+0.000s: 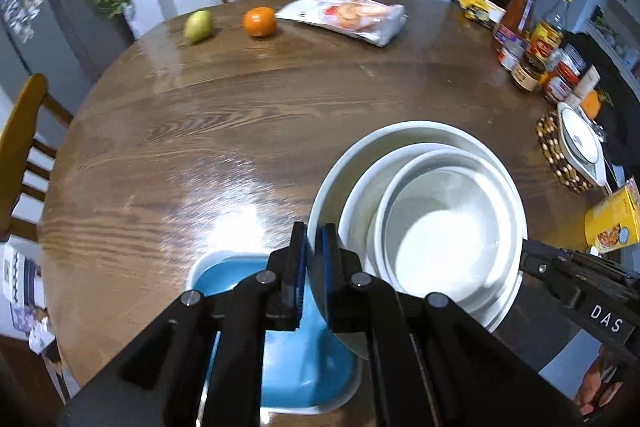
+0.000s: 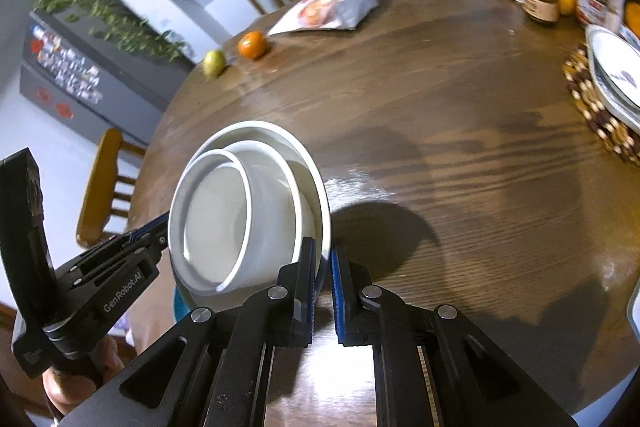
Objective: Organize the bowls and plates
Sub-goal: 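Lift the nested white bowls over the teal dish with both grippers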
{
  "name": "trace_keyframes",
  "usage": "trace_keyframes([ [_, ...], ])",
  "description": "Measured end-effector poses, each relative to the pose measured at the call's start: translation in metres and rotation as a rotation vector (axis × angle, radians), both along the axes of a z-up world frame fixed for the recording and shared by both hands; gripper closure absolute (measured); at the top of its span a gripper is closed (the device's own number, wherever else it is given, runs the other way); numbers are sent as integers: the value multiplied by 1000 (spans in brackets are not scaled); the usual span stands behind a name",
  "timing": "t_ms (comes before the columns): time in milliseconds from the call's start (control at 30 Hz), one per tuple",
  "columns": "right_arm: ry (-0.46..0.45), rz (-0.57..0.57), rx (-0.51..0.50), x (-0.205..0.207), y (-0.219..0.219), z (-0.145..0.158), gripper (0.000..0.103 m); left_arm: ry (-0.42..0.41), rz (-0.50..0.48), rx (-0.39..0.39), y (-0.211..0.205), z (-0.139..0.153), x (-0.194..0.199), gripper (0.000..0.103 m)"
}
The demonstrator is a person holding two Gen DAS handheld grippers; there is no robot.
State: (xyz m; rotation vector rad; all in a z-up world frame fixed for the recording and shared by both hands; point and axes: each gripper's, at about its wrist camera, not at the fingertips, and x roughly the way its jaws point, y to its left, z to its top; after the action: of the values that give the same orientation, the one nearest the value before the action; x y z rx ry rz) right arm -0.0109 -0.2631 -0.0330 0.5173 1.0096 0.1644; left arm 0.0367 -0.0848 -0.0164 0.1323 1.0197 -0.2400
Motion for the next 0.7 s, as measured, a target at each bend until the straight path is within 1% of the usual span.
trace_keyframes([
  [300,10,150,0,4,47,0,91,8,135,10,52,0,-24,101],
  [400,24,198,-6,5,64,-3,91,26,173,19,67,-4,-30,101],
  [533,51,244,-5,6,82,-14,91,57,218,24,83,-13,-33,101],
  [700,101,267,-1,12,95,-30,92,96,247,36,92,-28,-25,101],
])
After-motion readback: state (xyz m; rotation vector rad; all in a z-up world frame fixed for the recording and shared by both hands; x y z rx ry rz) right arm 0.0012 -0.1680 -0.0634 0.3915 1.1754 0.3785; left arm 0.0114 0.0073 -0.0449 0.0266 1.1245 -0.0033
